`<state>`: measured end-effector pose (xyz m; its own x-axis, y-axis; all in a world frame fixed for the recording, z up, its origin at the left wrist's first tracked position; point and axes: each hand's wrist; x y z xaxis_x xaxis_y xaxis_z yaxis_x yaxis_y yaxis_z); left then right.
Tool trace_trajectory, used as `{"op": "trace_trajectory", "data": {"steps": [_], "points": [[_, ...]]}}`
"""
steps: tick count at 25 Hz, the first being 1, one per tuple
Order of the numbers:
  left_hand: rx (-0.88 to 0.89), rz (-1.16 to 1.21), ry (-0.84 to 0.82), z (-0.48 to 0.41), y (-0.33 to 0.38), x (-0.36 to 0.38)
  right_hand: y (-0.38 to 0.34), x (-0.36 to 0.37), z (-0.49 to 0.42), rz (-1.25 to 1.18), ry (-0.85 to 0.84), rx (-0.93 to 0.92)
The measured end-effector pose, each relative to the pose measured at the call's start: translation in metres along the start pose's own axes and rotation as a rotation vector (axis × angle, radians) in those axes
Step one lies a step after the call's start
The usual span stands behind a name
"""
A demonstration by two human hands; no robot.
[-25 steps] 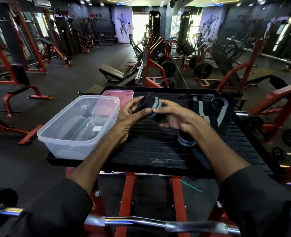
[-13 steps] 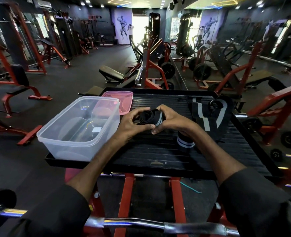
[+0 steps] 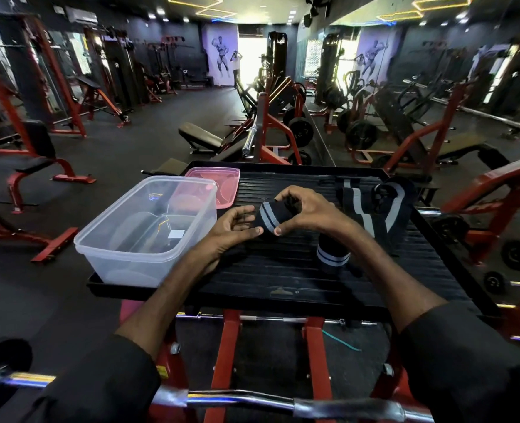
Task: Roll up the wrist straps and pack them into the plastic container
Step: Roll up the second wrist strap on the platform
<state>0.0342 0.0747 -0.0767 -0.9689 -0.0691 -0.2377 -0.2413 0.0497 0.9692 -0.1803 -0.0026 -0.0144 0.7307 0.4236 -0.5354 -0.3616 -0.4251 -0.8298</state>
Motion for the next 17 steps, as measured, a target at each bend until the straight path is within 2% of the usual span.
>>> {"op": "trace_trajectory", "data": {"steps": [3,8,14,17], "points": [[-0.033,-0.016,0.007,0.002,0.002,-0.001,-0.002,0.002,0.001,0.085,-0.011,0.016],[-0.044,-0.037,-0.02,0.004,0.0,0.005,0.004,0.024,0.004,0.501,-0.149,0.037],[-0.005,-0.164,-0.086,-0.002,0.001,0.029,0.006,-0.044,0.022,0.17,-0.133,0.185],[0.009,-0.233,-0.15,-0.012,0.008,0.039,0.02,-0.077,0.043,0.177,-0.292,0.372]]}}
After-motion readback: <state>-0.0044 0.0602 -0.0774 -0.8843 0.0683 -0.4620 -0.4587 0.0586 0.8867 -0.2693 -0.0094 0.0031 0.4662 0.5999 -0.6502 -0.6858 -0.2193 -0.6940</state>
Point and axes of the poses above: each hand's wrist, its own z-axis away from the middle knuckle, its own x-axis out of the palm, y = z × x, and after that the axes turned 12 degrees about -z, right-handed
